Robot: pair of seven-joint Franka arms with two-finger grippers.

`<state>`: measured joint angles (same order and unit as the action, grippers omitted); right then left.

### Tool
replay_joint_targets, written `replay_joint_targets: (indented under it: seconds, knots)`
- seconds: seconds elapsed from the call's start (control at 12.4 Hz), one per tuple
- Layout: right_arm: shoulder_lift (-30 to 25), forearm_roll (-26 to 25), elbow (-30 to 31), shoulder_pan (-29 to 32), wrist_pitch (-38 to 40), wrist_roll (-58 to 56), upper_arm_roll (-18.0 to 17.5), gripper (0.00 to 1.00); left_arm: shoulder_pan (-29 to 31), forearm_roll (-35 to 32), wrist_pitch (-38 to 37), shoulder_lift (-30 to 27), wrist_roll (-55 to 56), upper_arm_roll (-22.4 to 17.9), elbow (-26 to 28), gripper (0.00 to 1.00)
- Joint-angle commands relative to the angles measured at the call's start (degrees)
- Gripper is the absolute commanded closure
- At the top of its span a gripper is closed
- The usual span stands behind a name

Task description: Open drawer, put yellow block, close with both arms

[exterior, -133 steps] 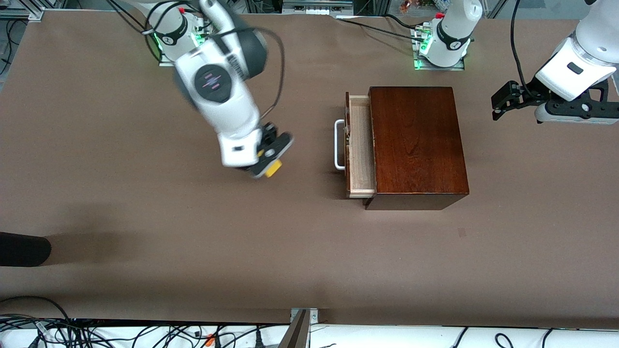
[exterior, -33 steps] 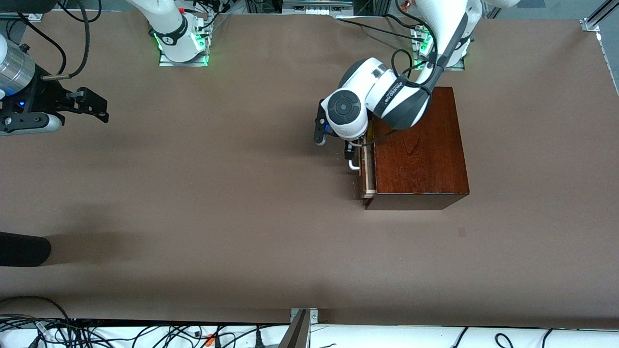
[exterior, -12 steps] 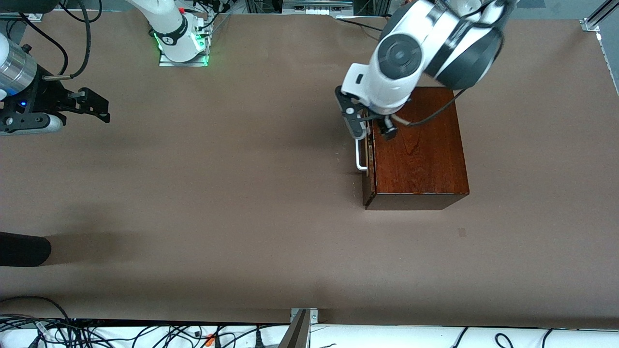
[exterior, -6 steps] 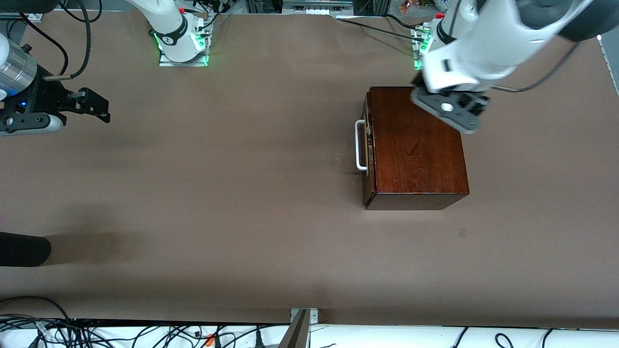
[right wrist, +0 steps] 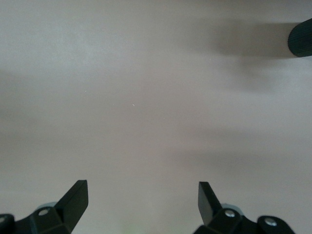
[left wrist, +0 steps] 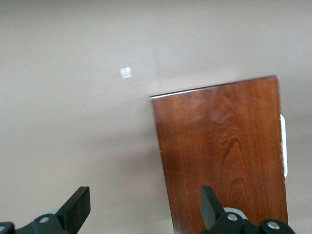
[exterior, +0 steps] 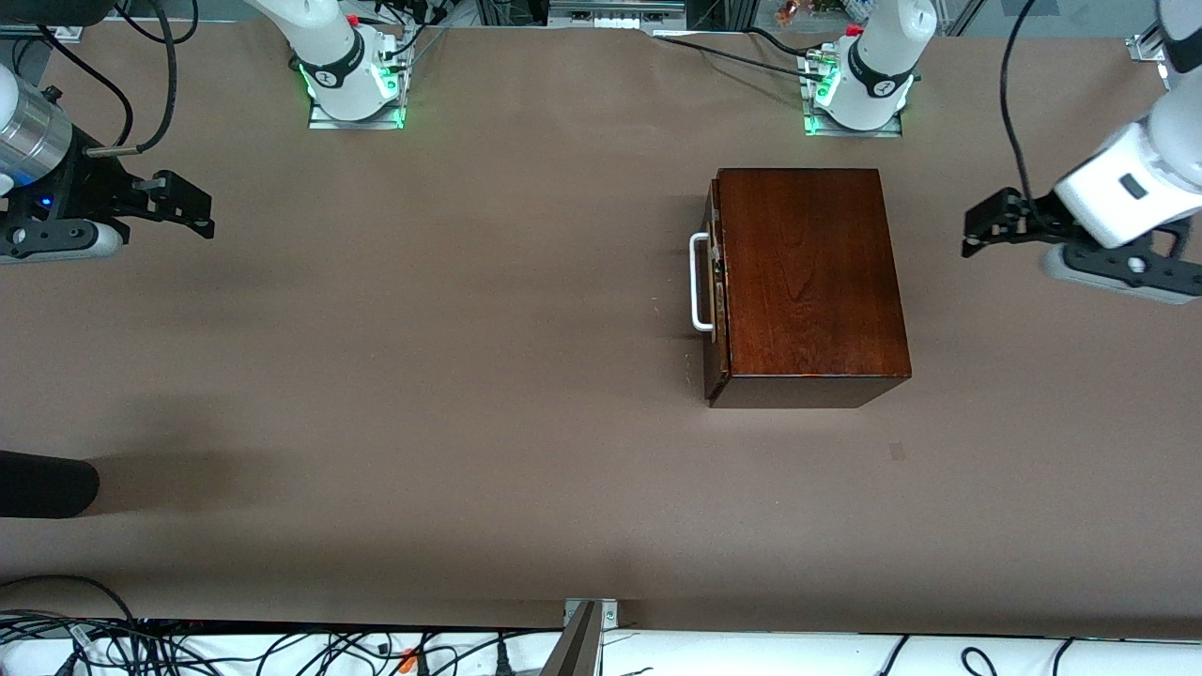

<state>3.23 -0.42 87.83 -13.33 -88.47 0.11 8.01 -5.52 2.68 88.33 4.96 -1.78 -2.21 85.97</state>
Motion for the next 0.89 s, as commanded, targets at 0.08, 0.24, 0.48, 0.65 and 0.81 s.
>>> replay_joint_targets:
  seconds: [0.08,0.24,0.48,0.65,0.81]
  knots:
    - [-0.41,0.77,-0.12,0.49,0.23,0.86,-0.45,0.0,1.92,-0.75,2.81,-7.67,6.79,0.98,10.07,0.0]
    - [-0.41,0.77,-0.03,0.58,0.32,0.86,-0.45,0.0,1.92,-1.18,5.78,-9.61,6.7,1.06,13.24,0.0]
    - [-0.41,0.77,-0.12,0.58,0.23,0.86,-0.45,0.0,1.92,-2.41,5.01,-9.44,6.7,1.15,13.17,0.0]
    - [-0.41,0.77,-0.12,0.58,0.23,0.86,-0.45,0.0,1.92,-2.5,4.22,-9.18,6.26,1.33,12.91,0.0]
    - [-0.41,0.77,-0.12,0.58,0.23,0.86,-0.37,0.0,1.74,-3.02,4.22,-8.74,6.26,1.5,12.38,0.0]
